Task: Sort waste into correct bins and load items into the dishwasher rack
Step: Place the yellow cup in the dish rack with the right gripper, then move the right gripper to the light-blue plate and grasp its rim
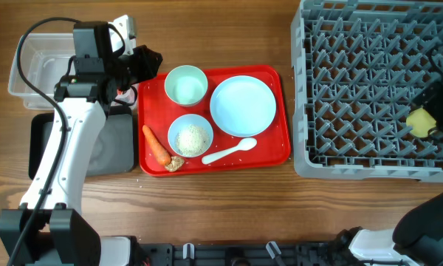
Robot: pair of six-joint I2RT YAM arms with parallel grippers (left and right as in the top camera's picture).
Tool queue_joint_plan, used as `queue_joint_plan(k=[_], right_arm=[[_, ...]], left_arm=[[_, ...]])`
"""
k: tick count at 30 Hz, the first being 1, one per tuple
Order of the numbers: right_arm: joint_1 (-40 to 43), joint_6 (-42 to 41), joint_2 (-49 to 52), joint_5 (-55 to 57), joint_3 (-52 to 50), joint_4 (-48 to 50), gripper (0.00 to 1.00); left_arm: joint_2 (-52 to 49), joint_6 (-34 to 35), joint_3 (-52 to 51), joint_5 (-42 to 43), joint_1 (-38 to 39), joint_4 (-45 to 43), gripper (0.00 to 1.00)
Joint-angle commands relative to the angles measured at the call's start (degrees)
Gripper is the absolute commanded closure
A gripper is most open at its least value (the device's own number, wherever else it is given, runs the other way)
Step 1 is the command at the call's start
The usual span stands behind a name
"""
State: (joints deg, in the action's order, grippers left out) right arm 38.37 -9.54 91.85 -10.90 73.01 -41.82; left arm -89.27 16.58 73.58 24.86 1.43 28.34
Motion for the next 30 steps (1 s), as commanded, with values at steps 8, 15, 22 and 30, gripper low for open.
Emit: queue_joint_plan(k=[8,15,22,30], right_arm=[[-5.5,-0.3,-4.6,-28.0,1.0,9.5,0.02],[-23.6,0.8,-5.4,-25.5,1.0,15.8,0.05],[-46.4,3.7,-4.1,1.6,1.0,18.9,0.06],[-57.7,-0.9,4.3,10.6,1.0,17.1,0.13]], left_arm=[[-0.2,-1.2,0.6,-0.5,0.2,0.7,0.64],[-0.2,-1.2,0.6,-4.4,0.2,4.9,0.52],[-0.2,-1.2,0.6,-9.2,0.2,11.3,0.34],[-0.2,-1.2,0.6,-10.2,0.2,12.5,0.32]])
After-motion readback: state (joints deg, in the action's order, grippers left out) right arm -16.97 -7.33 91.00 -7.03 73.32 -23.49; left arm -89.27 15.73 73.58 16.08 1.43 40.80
